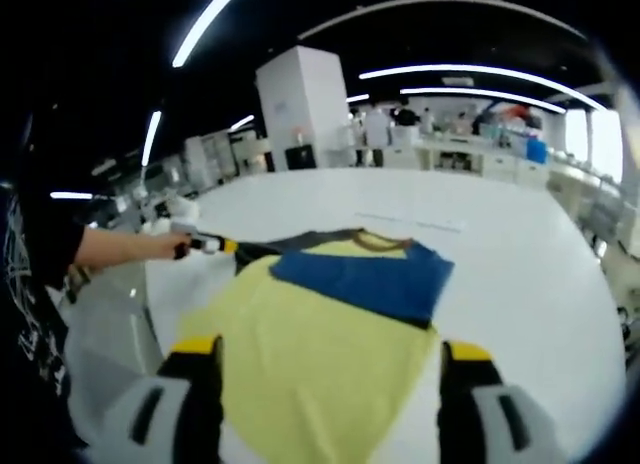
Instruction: Fold the garment on the visible template until the final outline fits inside the template.
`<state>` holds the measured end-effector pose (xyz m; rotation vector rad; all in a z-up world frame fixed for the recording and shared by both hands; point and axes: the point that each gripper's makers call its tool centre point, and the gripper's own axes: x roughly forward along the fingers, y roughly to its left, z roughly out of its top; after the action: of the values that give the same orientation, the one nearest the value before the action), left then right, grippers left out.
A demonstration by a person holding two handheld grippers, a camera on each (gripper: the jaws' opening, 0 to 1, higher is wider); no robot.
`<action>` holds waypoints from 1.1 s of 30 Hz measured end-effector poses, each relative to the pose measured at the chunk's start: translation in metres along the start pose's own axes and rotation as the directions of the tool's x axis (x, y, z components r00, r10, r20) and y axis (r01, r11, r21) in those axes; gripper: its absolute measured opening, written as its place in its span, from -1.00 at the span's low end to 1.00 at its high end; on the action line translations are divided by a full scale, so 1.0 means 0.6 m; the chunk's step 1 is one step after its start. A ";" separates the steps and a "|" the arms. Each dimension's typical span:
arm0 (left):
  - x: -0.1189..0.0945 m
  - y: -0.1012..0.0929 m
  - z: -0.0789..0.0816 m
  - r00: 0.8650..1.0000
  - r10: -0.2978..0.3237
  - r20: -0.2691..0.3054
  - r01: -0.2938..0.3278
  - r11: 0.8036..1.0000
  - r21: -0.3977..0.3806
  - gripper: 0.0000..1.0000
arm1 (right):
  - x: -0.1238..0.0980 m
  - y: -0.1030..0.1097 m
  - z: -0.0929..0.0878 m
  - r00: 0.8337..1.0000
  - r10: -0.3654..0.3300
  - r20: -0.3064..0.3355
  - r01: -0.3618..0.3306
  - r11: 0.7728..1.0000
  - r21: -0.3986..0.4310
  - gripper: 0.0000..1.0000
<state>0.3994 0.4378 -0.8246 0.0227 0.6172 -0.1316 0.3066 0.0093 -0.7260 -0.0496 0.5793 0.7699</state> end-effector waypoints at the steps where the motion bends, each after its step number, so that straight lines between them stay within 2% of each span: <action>1: 0.004 0.000 -0.009 1.000 -0.005 -0.023 0.004 1.000 -0.013 -0.84 | -0.001 -0.002 0.000 1.000 -0.004 0.000 0.004 1.000 0.000 0.79; 4: 0.005 -0.004 -0.021 0.999 -0.011 -0.041 0.009 0.999 -0.043 -0.86 | -0.001 -0.004 0.001 1.000 -0.009 0.005 0.009 1.000 0.012 0.78; 7: 0.008 -0.007 -0.022 0.999 -0.027 -0.022 0.025 0.993 -0.113 -0.96 | -0.001 -0.005 0.000 1.000 -0.015 0.002 0.014 1.000 0.017 0.78; 11: 0.005 -0.012 -0.019 0.999 -0.027 -0.020 0.024 0.993 -0.113 -1.00 | 0.000 -0.008 -0.002 1.000 -0.017 -0.001 0.017 1.000 0.021 0.76; 14: -0.005 -0.013 -0.003 1.000 -0.014 0.011 0.015 0.994 -0.105 -1.00 | 0.001 -0.010 -0.003 1.000 -0.020 -0.004 0.020 0.999 0.027 0.74; 18: -0.013 -0.024 0.018 0.998 -0.027 0.054 0.035 0.989 -0.144 -1.00 | 0.001 -0.011 -0.003 1.000 -0.021 -0.001 0.021 0.999 0.035 0.72; 19: -0.021 -0.030 0.031 0.997 -0.027 0.073 0.038 0.989 -0.146 -1.00 | 0.001 -0.011 -0.002 1.000 -0.021 0.000 0.020 0.999 0.035 0.72; 25: -0.042 -0.061 0.067 0.992 -0.043 0.117 0.060 0.988 -0.142 -1.00 | 0.002 -0.010 -0.003 1.000 -0.015 0.005 0.015 0.999 0.039 0.72; 30: -0.048 -0.079 0.097 0.984 -0.067 0.165 0.091 0.985 -0.145 -1.00 | 0.002 -0.003 -0.003 1.000 0.001 0.010 -0.001 1.000 0.018 0.79; 33: -0.054 -0.101 0.119 0.978 -0.088 0.188 0.114 0.985 -0.131 -1.00 | 0.001 0.001 -0.003 1.000 0.007 0.011 -0.007 1.000 0.011 0.82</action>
<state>0.4065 0.3774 -0.7462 -0.1565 0.4442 -0.1860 0.3055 0.0099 -0.7279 -0.0325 0.5733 0.7736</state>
